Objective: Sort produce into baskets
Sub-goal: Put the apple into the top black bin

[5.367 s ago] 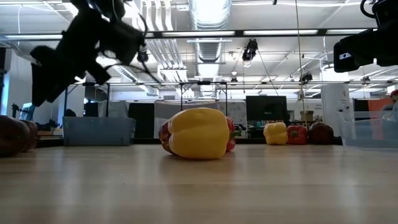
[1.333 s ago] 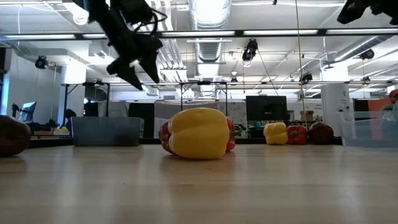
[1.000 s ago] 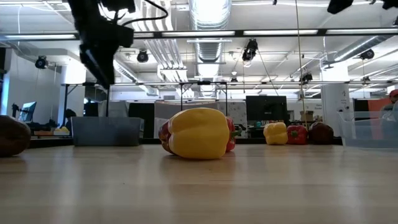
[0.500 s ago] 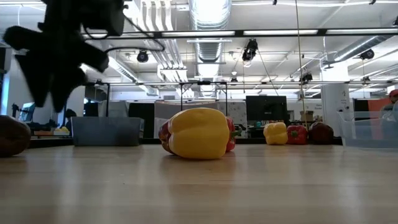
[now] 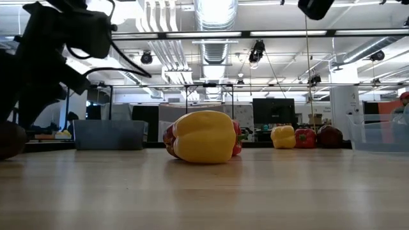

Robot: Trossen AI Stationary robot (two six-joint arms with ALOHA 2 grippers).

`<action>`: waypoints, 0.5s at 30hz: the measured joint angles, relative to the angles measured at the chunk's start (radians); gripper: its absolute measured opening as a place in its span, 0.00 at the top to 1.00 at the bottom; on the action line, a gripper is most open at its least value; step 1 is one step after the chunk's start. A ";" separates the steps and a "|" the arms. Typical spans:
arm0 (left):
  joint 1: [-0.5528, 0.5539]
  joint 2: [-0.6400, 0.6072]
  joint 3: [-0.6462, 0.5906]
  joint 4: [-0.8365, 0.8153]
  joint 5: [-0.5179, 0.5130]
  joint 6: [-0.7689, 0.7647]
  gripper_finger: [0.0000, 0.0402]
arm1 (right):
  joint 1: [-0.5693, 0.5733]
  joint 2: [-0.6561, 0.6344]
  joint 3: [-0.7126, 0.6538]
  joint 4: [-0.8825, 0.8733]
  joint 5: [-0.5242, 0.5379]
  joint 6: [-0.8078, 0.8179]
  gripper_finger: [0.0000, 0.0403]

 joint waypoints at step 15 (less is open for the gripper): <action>-0.062 0.000 -0.025 0.031 -0.052 -0.122 0.04 | 0.000 0.280 0.074 0.107 0.000 0.074 0.97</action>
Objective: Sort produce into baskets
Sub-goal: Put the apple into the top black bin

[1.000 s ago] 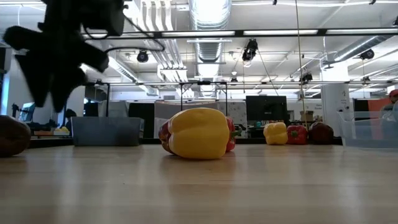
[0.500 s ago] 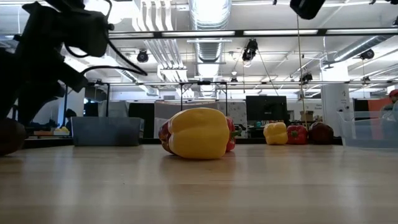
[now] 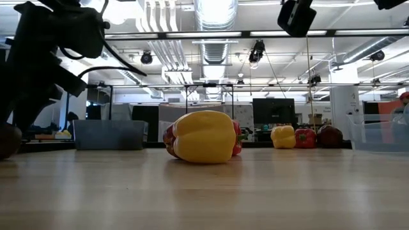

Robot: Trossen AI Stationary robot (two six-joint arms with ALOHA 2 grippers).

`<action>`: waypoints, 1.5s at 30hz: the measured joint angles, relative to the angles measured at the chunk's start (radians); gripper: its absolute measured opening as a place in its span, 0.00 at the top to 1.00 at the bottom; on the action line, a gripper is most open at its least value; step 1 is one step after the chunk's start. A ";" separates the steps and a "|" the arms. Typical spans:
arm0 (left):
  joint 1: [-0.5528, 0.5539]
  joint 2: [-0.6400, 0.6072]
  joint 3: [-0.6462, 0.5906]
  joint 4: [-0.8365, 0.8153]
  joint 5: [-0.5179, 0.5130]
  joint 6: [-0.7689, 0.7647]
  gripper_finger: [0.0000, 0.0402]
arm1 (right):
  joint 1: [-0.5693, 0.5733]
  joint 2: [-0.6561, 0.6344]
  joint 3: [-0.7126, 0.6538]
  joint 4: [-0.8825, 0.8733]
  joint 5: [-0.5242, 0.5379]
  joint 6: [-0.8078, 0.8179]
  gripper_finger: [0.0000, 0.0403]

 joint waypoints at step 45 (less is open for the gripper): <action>0.131 0.180 0.359 -0.093 -0.301 0.134 0.23 | -0.083 0.018 0.020 -0.199 0.239 0.182 0.97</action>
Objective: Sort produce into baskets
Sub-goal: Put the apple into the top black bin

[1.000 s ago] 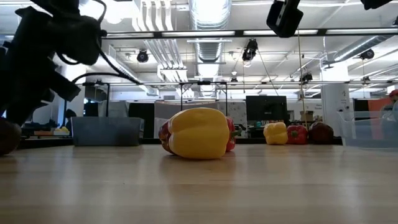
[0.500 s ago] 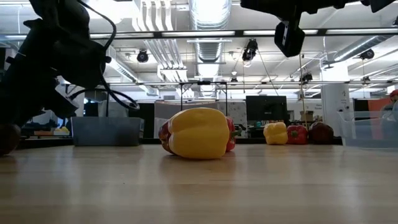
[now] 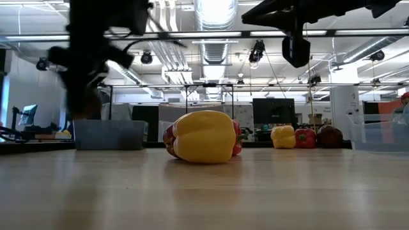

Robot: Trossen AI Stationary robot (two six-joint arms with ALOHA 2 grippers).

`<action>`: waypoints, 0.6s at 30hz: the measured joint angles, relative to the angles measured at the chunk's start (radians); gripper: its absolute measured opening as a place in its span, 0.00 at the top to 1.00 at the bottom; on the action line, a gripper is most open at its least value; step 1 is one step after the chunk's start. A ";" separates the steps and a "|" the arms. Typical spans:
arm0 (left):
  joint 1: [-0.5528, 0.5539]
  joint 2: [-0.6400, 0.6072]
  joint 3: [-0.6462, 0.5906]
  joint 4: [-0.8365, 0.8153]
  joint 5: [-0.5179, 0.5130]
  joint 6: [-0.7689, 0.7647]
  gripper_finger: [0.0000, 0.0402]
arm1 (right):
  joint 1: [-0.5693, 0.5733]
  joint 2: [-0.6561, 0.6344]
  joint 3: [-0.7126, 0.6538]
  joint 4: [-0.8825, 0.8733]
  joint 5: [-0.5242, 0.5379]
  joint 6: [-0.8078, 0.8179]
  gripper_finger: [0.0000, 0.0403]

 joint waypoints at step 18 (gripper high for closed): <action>0.783 -0.243 -0.141 0.641 -0.024 -0.050 0.21 | -0.071 -0.016 0.096 -0.246 -0.003 0.000 0.97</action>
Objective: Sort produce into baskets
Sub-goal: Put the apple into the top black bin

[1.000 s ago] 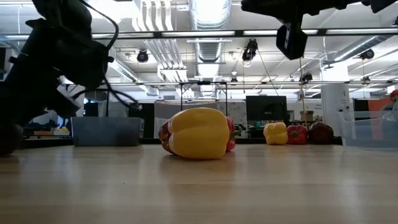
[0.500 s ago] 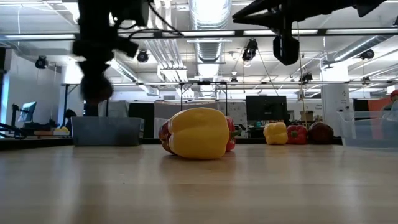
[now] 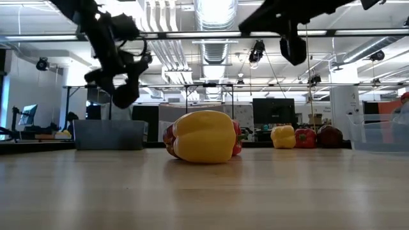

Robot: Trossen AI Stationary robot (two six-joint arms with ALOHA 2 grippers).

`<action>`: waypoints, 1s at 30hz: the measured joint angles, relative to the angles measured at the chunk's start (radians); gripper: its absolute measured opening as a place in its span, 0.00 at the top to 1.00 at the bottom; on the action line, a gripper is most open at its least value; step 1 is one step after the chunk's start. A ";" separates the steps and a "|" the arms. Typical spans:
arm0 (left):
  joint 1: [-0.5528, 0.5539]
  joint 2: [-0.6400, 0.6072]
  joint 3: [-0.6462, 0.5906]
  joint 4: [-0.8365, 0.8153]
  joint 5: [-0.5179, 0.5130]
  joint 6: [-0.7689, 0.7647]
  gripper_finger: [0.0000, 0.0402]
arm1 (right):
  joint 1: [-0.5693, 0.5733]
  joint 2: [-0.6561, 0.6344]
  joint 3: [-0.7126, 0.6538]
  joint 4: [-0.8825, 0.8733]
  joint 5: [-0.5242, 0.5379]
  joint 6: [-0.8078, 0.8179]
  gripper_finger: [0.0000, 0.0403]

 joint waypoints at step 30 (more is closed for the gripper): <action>0.238 0.176 -0.016 -0.022 0.031 0.168 0.11 | -0.039 0.001 -0.002 -0.075 0.162 -0.071 0.97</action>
